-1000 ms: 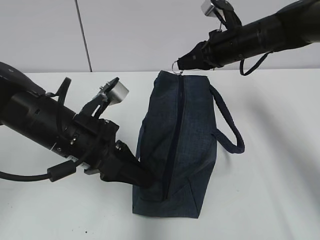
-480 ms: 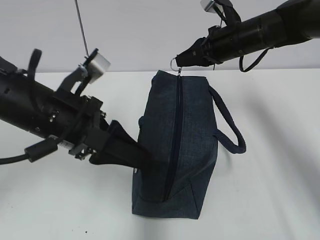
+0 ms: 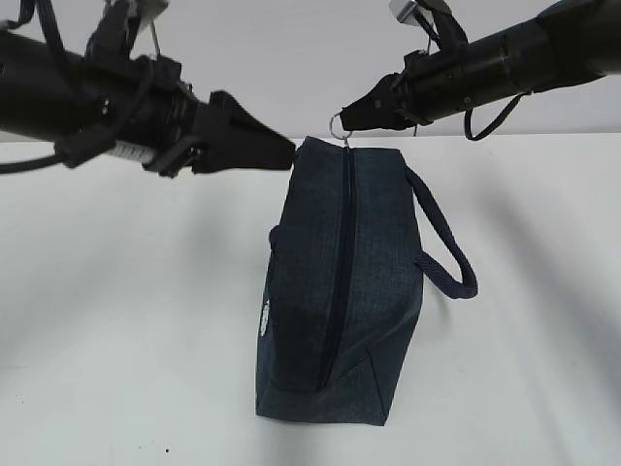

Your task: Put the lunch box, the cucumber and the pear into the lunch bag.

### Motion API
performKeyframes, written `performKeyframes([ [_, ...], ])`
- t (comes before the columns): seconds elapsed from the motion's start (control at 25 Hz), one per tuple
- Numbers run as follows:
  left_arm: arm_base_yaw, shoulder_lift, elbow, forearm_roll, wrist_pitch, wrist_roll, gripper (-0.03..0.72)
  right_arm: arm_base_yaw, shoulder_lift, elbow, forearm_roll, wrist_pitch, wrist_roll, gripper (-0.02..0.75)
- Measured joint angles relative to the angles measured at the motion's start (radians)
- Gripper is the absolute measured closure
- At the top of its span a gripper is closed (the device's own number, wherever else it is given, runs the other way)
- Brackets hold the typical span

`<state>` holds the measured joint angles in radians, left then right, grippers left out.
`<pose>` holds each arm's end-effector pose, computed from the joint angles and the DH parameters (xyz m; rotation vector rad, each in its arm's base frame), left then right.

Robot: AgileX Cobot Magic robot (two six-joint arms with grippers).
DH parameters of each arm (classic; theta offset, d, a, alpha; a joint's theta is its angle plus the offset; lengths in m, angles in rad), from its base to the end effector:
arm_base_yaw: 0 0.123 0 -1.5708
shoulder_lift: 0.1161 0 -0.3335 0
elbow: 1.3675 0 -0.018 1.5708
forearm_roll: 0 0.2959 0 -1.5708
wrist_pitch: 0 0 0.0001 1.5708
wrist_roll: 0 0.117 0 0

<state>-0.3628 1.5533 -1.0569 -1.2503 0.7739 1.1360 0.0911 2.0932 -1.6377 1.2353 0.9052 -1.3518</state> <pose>0.3257 -0.2067 0.2967 0.7835 2.1187 -1.0154 0.5276 0.1355 0.2468 -0.8056 2.0150 0.8511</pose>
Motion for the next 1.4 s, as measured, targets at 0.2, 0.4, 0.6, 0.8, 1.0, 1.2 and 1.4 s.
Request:
performKeyframes([
  [0.2, 0.0, 0.031, -0.099, -0.006, -0.094, -0.011, 0.284, 0.0, 0.0, 0.0, 0.0, 0.002, 0.0, 0.732],
  [0.4, 0.0, 0.137, -0.185, -0.003, -0.106, -0.039, 0.285, 0.0, 0.0, 0.0, -0.002, 0.006, 0.0, 0.732],
  [0.6, 0.0, 0.249, -0.27, 0.042, -0.095, -0.082, 0.285, 0.0, 0.0, 0.0, -0.002, 0.01, 0.002, 0.732],
  [0.8, 0.0, 0.317, -0.311, 0.137, -0.062, -0.165, 0.287, 0.0, 0.0, 0.0, -0.002, 0.01, 0.002, 0.732],
  [1.0, 0.0, 0.342, -0.316, 0.151, -0.002, -0.179, 0.4, 0.0, 0.0, 0.0, -0.002, 0.01, 0.002, 0.732],
  [1.2, 0.0, 0.342, -0.317, 0.159, 0.026, -0.179, 0.658, 0.0, 0.0, 0.0, -0.002, 0.01, 0.003, 0.732],
  [1.4, 0.0, 0.338, -0.317, 0.158, 0.048, -0.179, 0.666, 0.0, 0.004, 0.0, -0.006, -0.001, 0.007, 0.732],
])
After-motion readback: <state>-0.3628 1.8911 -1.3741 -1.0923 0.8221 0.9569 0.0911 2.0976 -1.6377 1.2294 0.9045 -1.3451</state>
